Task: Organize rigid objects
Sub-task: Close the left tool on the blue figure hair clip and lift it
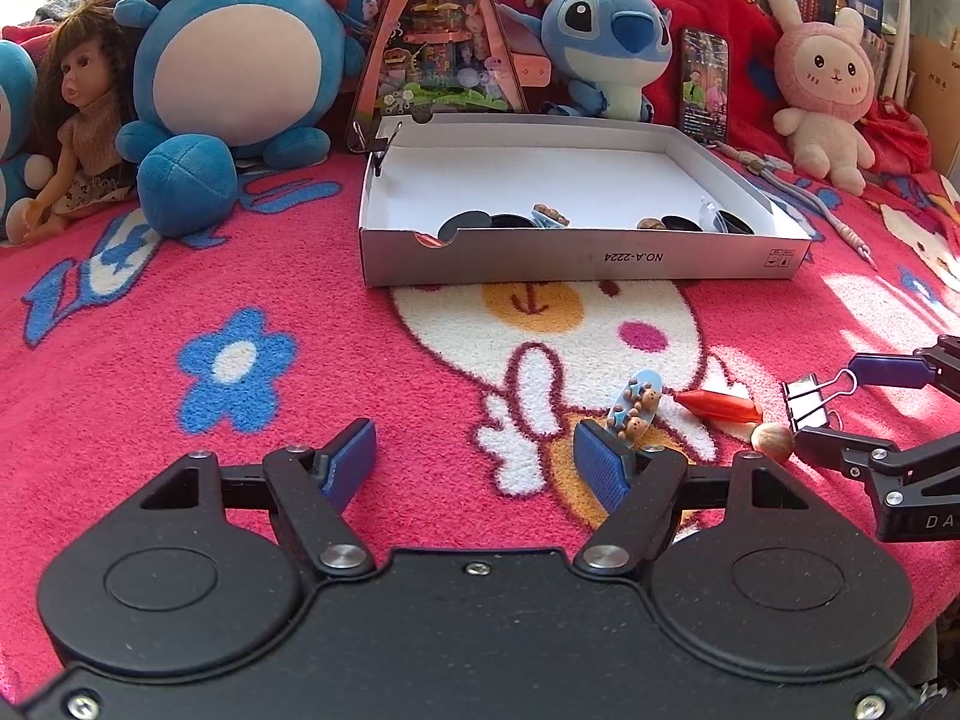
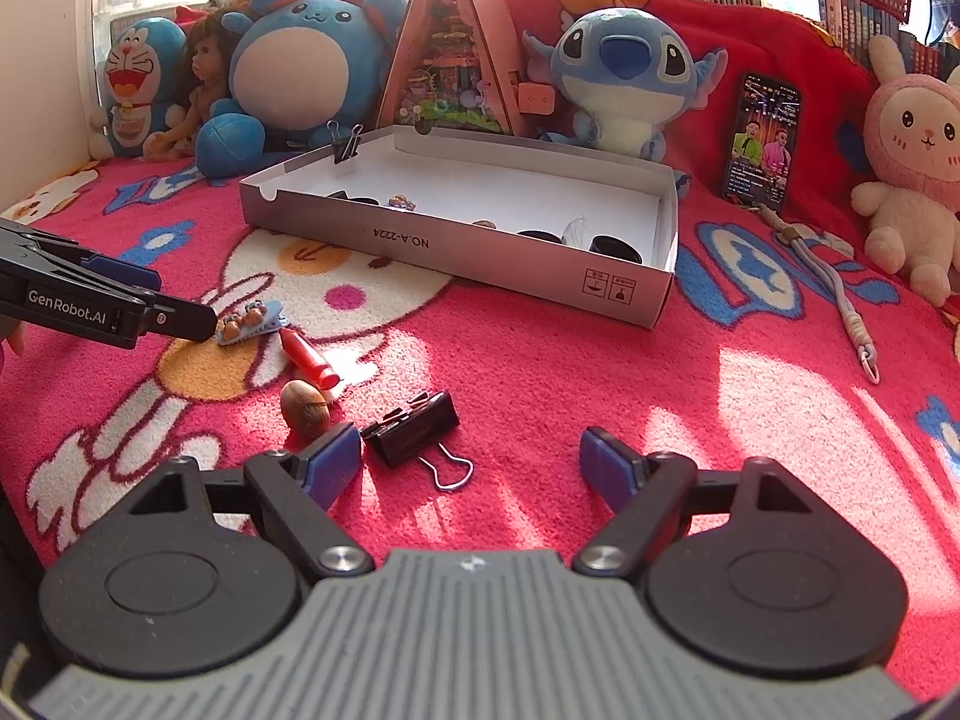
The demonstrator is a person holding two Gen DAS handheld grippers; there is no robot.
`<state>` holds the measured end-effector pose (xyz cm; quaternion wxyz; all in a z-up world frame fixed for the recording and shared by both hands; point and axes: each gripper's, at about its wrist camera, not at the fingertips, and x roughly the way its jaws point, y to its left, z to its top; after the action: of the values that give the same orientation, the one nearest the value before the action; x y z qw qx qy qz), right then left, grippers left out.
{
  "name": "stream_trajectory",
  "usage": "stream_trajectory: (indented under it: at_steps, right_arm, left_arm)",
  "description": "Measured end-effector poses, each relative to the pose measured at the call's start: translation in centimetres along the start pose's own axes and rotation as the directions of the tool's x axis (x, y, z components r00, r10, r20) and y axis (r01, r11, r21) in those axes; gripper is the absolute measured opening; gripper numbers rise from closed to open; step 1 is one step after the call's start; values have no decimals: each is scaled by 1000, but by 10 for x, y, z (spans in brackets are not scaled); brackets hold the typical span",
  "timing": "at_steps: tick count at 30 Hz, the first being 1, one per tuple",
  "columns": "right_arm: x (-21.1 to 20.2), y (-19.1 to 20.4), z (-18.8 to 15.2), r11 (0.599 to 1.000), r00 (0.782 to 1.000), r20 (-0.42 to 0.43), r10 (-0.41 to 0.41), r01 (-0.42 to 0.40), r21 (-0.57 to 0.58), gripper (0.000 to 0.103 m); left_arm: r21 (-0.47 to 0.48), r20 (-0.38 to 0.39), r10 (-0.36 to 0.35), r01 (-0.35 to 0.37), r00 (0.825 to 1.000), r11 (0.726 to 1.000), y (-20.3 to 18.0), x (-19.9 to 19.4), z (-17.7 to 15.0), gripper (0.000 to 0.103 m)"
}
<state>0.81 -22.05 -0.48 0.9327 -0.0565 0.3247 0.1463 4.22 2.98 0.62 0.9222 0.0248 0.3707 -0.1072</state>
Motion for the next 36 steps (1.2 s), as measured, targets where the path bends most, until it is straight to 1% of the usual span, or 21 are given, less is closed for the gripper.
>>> stream_trajectory:
  at_steps: [4, 6, 10, 14, 24, 29, 36]
  right_arm:
    - [2, -1, 1, 1000, 1000, -2, 2, -2, 2, 88]
    - [2, -1, 1, 1000, 1000, -1, 2, -2, 1, 88]
    - [3, -1, 0, 1000, 1000, 0, 2, -2, 3, 89]
    - [3, -1, -1, 1000, 1000, 1, 1, -1, 4, 89]
    - [4, -1, 0, 1000, 1000, 0, 1, -1, 6, 90]
    - [5, -1, 0, 1000, 1000, 0, 0, 0, 5, 90]
    - [5, -1, -1, 1000, 1000, 1, 1, -1, 5, 90]
  left_arm:
    - [9, 6, -60, 60, 998, 998, -5, -9, 0, 71]
    - [36, 10, -71, 71, 997, 997, -11, -9, 0, 71]
    - [86, 1, -58, 58, 998, 995, -23, -3, -1, 71]
    - [94, 7, -45, 44, 999, 995, -26, 2, -2, 71]
    - [36, 8, 6, -6, 1000, 999, -4, 11, 5, 72]
    - [20, 12, 33, -33, 999, 999, 0, 16, 8, 72]
    - [-1, 13, 45, -45, 999, 999, 2, 18, 11, 72]
